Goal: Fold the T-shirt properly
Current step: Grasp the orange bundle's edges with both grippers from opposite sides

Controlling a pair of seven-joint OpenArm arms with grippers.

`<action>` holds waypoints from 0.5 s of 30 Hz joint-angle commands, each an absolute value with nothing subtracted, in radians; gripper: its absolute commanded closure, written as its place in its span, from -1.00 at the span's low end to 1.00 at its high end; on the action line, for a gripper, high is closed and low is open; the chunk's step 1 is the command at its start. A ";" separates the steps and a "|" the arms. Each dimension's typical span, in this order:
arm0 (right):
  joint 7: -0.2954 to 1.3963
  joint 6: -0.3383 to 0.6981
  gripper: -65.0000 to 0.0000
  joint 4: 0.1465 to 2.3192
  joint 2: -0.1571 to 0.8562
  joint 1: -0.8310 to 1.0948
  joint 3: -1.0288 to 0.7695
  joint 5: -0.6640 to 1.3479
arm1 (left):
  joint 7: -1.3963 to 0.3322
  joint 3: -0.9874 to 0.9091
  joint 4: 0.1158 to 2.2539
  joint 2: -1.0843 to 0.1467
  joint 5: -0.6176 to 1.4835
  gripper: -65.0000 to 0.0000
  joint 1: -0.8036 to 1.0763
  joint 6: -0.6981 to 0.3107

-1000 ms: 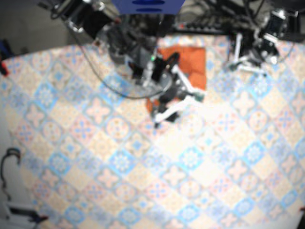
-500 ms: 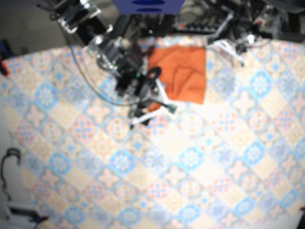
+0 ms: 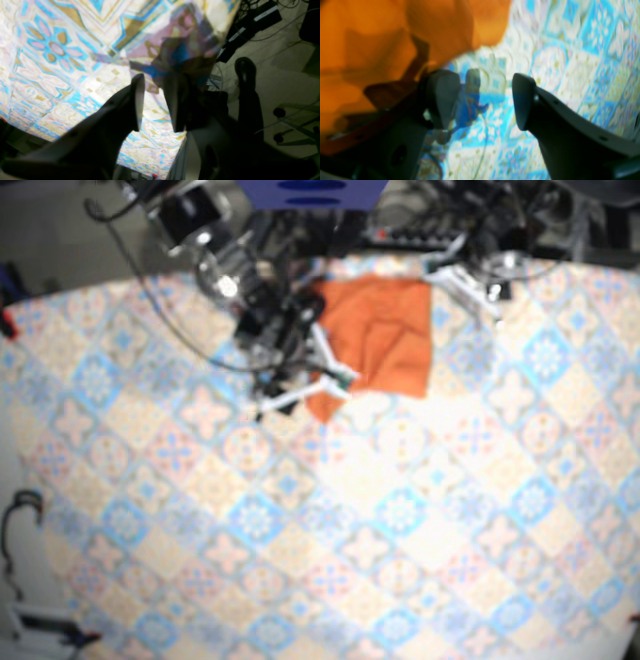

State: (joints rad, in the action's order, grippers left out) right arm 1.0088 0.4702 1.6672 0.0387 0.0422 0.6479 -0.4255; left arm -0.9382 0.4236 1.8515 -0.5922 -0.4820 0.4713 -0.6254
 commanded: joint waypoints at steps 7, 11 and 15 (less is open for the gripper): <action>1.004 0.466 -0.13 1.644 0.044 0.010 0.607 -0.435 | -0.944 0.441 1.865 -0.584 -0.487 0.46 0.475 -0.622; 0.960 0.466 -0.13 1.570 0.044 -0.024 0.613 -0.435 | -0.944 0.443 1.865 -0.576 -0.481 0.46 0.479 -0.622; 0.903 0.466 -0.13 1.489 0.039 -0.024 0.611 -0.435 | -0.944 0.443 1.863 -0.545 -0.481 0.46 0.479 -0.622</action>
